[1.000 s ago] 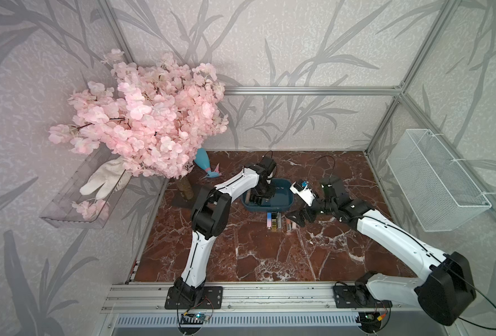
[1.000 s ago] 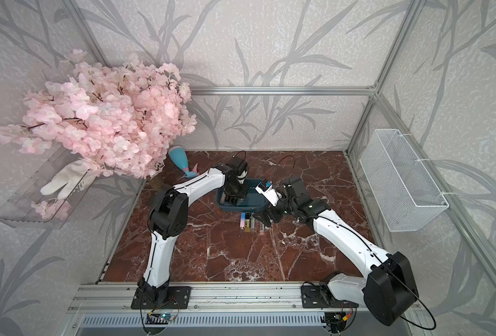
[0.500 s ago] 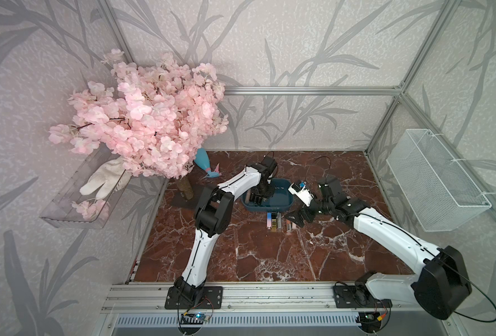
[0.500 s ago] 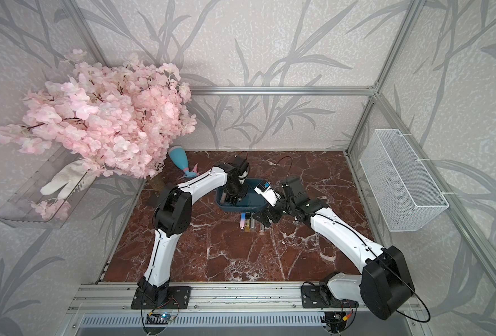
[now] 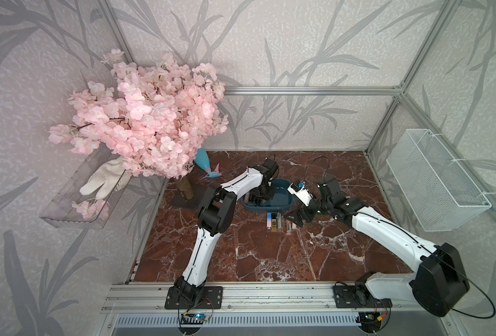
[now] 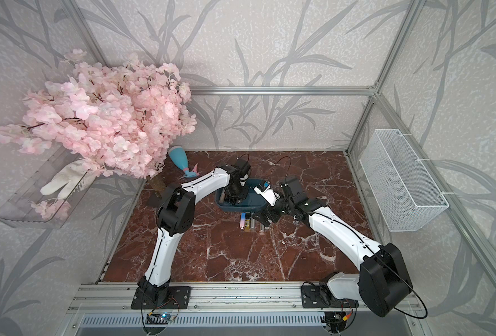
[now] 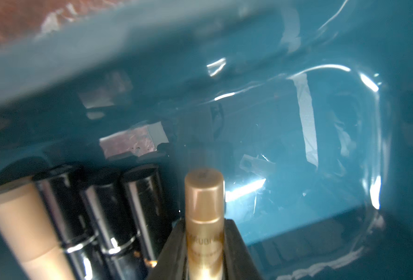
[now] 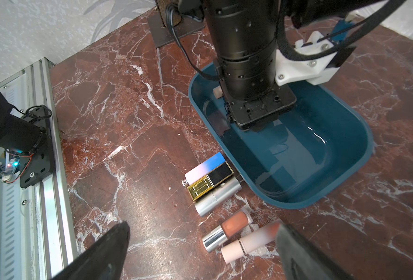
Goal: Put the lipstick into the storage box
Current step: Place the lipstick in the storage box.
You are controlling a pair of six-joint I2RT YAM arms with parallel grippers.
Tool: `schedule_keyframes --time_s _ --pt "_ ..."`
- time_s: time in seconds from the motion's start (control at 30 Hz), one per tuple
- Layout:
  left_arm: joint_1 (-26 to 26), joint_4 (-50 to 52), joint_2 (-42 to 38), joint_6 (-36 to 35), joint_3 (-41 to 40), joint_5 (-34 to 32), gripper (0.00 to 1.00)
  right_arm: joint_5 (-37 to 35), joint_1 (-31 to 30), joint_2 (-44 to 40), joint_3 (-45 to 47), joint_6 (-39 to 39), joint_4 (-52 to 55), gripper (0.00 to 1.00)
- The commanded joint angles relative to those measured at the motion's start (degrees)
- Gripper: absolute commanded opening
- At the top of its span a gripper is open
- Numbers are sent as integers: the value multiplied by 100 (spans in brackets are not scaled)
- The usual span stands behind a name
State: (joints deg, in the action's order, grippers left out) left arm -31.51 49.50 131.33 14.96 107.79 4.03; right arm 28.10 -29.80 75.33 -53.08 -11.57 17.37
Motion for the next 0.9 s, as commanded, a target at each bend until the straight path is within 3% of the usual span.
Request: schedule_keyframes --time_s 0.0,0.87 --pt "22 235 103 -90 164 -211 25 73 -34 69 -158 81 -84 99" --pt "25 284 -17 -63 260 -277 40 91 -35 -7 -198 194 -62 99"
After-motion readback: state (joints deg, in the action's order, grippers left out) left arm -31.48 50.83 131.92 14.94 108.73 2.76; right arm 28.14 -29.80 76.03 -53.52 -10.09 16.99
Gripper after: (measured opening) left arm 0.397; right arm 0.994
